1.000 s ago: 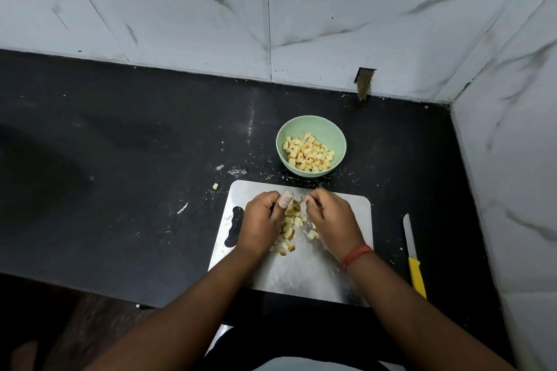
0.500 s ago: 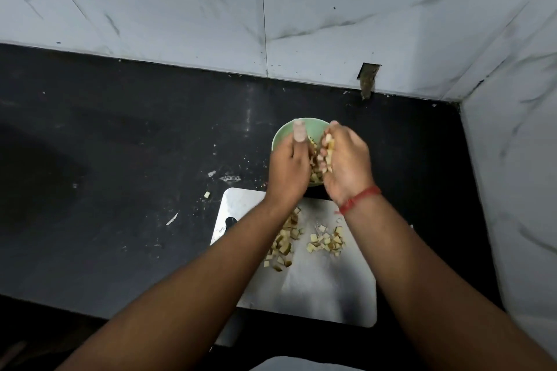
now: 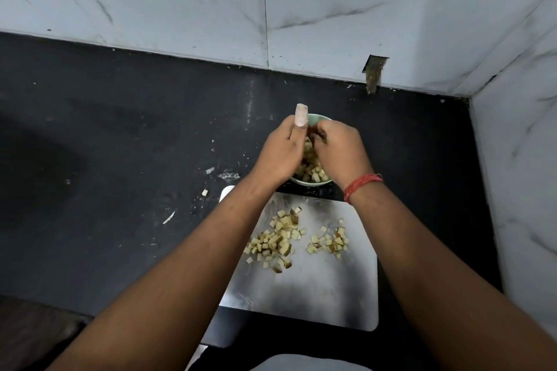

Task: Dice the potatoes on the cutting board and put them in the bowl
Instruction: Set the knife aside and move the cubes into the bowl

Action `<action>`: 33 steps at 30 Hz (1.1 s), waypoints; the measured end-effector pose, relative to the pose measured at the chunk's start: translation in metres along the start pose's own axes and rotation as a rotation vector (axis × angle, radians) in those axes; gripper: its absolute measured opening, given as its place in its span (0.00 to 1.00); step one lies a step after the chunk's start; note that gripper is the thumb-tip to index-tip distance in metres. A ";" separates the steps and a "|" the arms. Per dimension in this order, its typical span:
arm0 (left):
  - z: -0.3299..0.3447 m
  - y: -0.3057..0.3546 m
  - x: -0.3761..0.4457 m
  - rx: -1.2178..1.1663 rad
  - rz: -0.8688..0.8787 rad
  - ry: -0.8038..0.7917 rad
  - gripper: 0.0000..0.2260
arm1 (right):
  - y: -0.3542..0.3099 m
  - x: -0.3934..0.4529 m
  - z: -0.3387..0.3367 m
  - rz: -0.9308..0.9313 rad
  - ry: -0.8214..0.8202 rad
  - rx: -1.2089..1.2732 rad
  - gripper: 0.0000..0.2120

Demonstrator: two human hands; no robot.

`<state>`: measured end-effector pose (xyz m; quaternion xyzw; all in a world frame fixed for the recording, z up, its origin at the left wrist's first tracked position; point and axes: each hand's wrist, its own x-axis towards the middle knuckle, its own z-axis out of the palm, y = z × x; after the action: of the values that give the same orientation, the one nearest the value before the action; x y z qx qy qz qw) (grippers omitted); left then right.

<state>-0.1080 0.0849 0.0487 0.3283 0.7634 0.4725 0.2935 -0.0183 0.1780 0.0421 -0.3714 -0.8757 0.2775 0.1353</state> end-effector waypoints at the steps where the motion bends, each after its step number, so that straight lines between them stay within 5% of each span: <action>1: -0.001 0.000 -0.005 -0.014 0.018 -0.001 0.17 | 0.000 -0.003 0.000 -0.008 -0.034 -0.021 0.08; 5: -0.005 -0.001 -0.021 -0.045 0.100 0.011 0.16 | 0.002 -0.012 -0.002 -0.017 -0.008 -0.024 0.16; 8: -0.013 -0.011 -0.033 -0.092 0.186 0.070 0.21 | -0.007 -0.025 -0.002 -0.088 0.069 -0.042 0.13; 12: -0.034 -0.037 -0.049 -0.141 0.242 0.237 0.15 | -0.043 -0.055 0.005 -0.279 0.231 -0.001 0.09; 20: -0.100 -0.106 -0.089 -0.302 -0.039 0.539 0.18 | -0.088 -0.068 0.102 -0.478 -0.060 -0.047 0.10; 25: -0.128 -0.133 -0.100 -0.301 -0.108 0.528 0.20 | -0.100 -0.055 0.144 -0.581 -0.221 -0.266 0.05; 33: -0.140 -0.143 -0.095 -0.315 -0.098 0.476 0.20 | -0.107 -0.051 0.160 -0.575 -0.163 -0.360 0.05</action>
<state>-0.1879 -0.1119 -0.0155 0.1211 0.7430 0.6344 0.1757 -0.1156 0.0179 -0.0263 -0.1040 -0.9873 0.0979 0.0696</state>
